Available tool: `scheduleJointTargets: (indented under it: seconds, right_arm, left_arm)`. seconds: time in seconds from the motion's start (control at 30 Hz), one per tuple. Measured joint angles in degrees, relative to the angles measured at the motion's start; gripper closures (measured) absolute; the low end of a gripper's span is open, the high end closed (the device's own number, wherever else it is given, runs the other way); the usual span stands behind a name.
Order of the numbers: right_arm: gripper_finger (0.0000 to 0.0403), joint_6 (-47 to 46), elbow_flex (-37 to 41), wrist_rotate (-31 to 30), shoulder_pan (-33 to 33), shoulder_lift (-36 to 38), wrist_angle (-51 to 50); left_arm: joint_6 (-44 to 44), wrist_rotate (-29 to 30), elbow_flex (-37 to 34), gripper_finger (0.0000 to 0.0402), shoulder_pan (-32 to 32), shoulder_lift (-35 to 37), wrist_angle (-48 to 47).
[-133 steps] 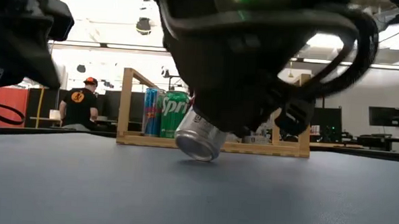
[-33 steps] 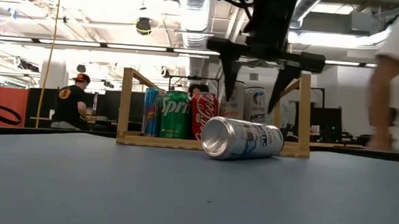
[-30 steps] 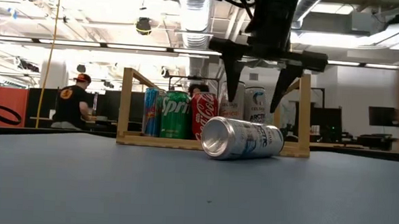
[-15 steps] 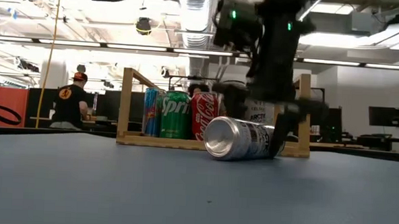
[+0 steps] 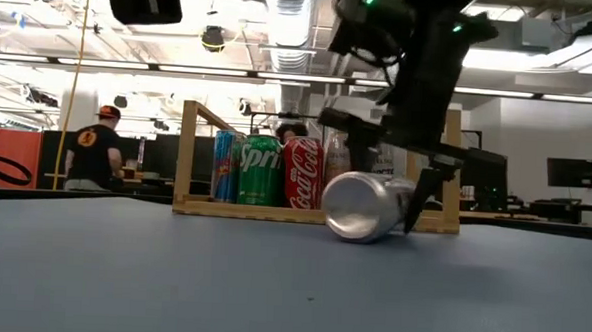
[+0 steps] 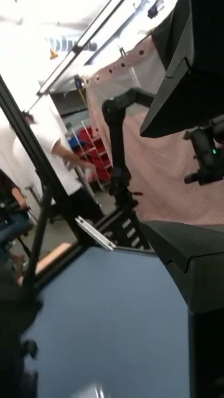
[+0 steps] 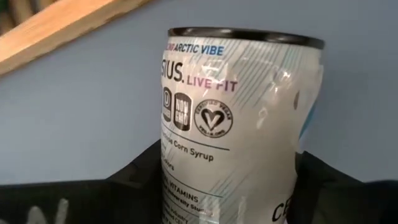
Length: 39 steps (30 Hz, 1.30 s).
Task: Place canned beverage on shelf
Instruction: Put the light blue soda can on the shelf
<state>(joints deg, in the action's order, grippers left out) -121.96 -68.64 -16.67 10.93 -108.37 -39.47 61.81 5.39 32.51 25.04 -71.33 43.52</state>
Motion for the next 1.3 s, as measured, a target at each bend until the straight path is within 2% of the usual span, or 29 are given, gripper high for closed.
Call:
scheduleJointTargets:
  seconds: [0.1, 0.23, 0.43, 0.57, 0.63, 0.87, 1.07, 1.3]
  right_arm:
    - [0.0177, 1.39, 0.03, -6.25, 2.33, 1.18, -1.48]
    - [0.0177, 6.21, 0.28, -16.55, 5.25, 3.45, -8.37]
    - [0.0177, 26.58, 0.09, -37.68, 9.89, 5.53, -11.14]
    - [0.0177, 39.62, -2.35, -44.33, 11.28, 5.56, -10.76]
    - [0.0177, 44.26, -3.68, -50.10, 11.26, 4.78, -9.35]
    - [0.0177, 46.57, -4.02, -66.99, 10.54, 3.97, -5.79]
    - [0.0177, 51.61, -3.05, -73.84, 11.33, 2.64, 2.50]
    - [0.0177, 52.19, -2.53, -73.00, 12.68, -8.01, 14.10]
  left_arm:
    - [0.58, -0.02, 0.00, 0.0184, 0.00, 0.00, -1.36]
    - [0.37, 0.09, 0.00, 0.0184, 0.00, 0.00, -1.54]
    - [-0.69, 2.78, 0.00, 0.0184, 0.00, 0.00, -2.96]
    - [-0.69, 4.47, 0.00, 0.0184, 0.00, 0.00, -5.42]
    - [-0.71, 5.82, 0.00, 0.0184, 0.00, 0.00, -6.92]
    - [-0.70, 12.58, 0.00, 0.0184, 0.01, -0.02, -11.20]
    - [-2.67, 15.18, 0.00, 0.0184, 0.00, -0.02, -12.25]
    - [-2.64, 20.29, 0.00, 0.0184, -0.02, -0.02, -14.45]
